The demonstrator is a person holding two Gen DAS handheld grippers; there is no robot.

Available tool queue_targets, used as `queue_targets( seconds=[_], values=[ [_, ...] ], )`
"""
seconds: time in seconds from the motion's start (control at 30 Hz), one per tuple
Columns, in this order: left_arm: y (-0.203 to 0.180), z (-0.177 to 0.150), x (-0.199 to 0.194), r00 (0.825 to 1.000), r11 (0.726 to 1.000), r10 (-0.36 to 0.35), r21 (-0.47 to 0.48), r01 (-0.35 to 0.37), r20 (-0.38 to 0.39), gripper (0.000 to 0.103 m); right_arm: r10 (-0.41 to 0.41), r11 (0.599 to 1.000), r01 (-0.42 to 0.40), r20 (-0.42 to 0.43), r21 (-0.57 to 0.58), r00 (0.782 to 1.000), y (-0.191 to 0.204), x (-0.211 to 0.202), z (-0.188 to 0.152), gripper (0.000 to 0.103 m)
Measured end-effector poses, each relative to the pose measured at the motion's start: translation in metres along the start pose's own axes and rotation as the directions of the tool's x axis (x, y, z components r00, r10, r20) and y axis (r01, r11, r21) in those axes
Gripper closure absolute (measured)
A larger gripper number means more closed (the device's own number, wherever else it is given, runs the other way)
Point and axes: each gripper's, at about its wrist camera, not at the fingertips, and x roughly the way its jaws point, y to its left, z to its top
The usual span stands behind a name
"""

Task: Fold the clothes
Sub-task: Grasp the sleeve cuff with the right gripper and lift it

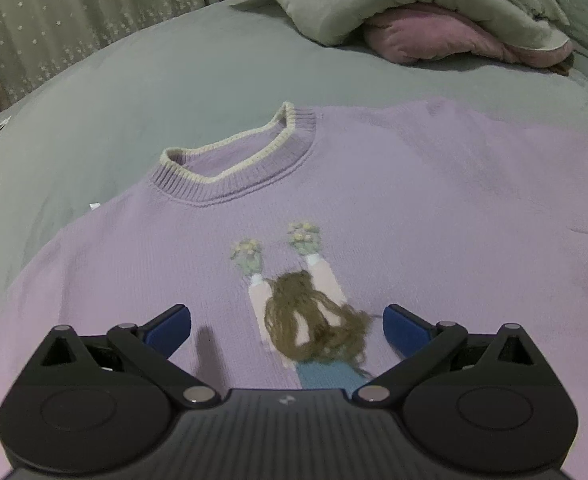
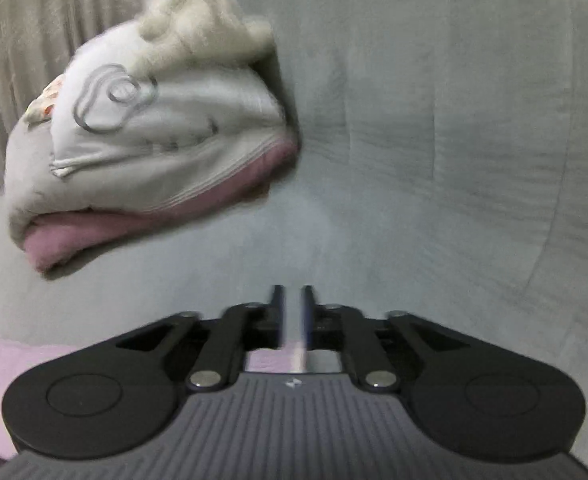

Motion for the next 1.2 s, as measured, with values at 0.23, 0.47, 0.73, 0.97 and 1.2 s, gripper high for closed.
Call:
queue_targets(
  seconds=[0.23,0.47,0.73,0.97,1.2],
  values=[
    [-0.007,-0.026,-0.039,0.989,0.989,-0.145,-0.020,0.146,0.013,0.001,0.113,0.953,-0.096,-0.043,0.286,0.993,-0.046,-0.008,-0.047,0.041],
    [-0.019,-0.038,-0.033,0.981,0.976,-0.193,-0.105,0.191,-0.005,0.001,0.026,1.000,-0.026,-0.002,0.006,1.000,0.007,0.032,-0.037,0.064],
    [0.028,-0.055,-0.062,0.995,0.983,-0.103,-0.151,0.105,0.020,0.001,0.082,0.980,-0.039,0.223,-0.195,0.971,0.069,-0.019,-0.023,0.088],
    [0.111,-0.099,-0.085,0.994,0.942,-0.100,-0.318,0.110,0.046,0.001,0.297,0.844,-0.097,0.310,-0.528,0.903,0.197,-0.087,-0.033,0.088],
    [0.173,-0.118,-0.101,0.985,0.888,-0.124,-0.428,0.165,0.122,0.001,0.483,0.651,-0.187,0.212,-0.735,0.850,0.344,-0.142,-0.095,0.088]
  ],
)
